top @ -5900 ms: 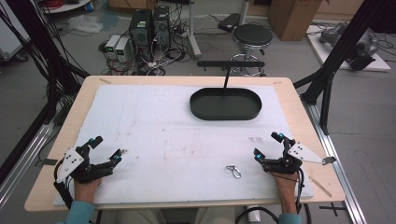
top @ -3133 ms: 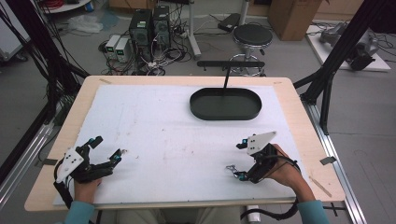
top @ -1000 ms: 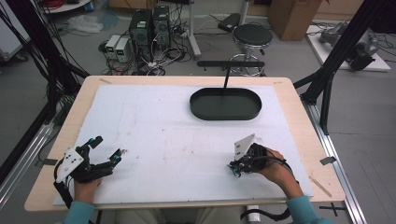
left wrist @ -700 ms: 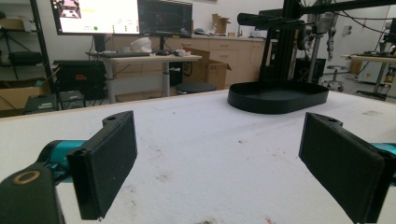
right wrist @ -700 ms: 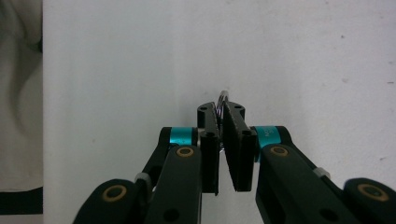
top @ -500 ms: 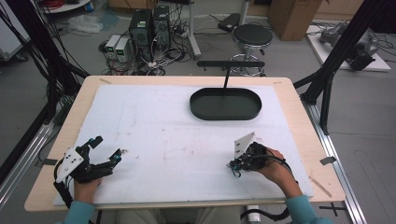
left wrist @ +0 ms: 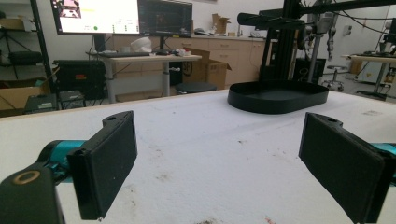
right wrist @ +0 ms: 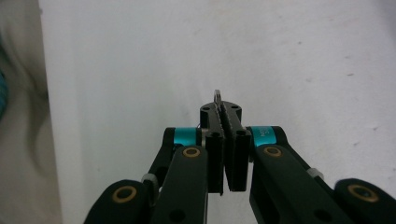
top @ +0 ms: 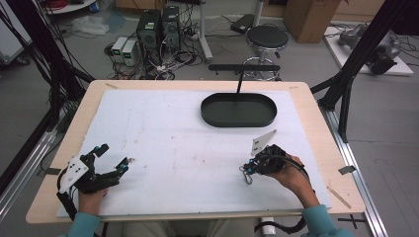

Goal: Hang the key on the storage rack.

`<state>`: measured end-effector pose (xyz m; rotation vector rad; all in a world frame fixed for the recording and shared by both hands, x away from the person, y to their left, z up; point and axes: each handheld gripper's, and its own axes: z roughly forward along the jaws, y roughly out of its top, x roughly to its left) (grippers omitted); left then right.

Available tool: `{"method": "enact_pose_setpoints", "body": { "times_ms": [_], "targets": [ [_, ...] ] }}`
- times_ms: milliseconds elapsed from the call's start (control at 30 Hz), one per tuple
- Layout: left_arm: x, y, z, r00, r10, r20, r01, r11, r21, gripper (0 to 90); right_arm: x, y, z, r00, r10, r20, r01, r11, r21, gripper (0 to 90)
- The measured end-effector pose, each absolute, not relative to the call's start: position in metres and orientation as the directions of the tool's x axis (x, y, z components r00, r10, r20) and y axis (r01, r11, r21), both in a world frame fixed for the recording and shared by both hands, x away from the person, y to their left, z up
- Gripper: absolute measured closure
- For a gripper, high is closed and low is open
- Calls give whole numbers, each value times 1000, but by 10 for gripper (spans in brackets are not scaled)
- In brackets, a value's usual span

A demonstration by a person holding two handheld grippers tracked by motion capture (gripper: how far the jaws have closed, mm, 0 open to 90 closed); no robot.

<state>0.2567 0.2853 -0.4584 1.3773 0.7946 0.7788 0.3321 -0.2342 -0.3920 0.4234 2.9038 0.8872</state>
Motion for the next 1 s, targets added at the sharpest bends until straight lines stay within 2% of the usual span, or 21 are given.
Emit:
{"method": "enact_pose_setpoints", "body": {
  "times_ms": [333, 767, 1000],
  "targets": [
    [257, 285, -458, 526, 850, -31, -12, 44, 999, 118, 344, -242, -366, -937, 344, 55, 292, 691, 661, 893],
    [257, 285, -458, 526, 850, -31, -12, 44, 999, 118, 370, -254, -318, -915, 402, 34, 285, 584, 760, 893],
    [257, 286, -458, 526, 850, -33, -11, 45, 999, 118, 386, -259, -292, -895, 446, 4, 280, 554, 784, 892]
  ]
}}
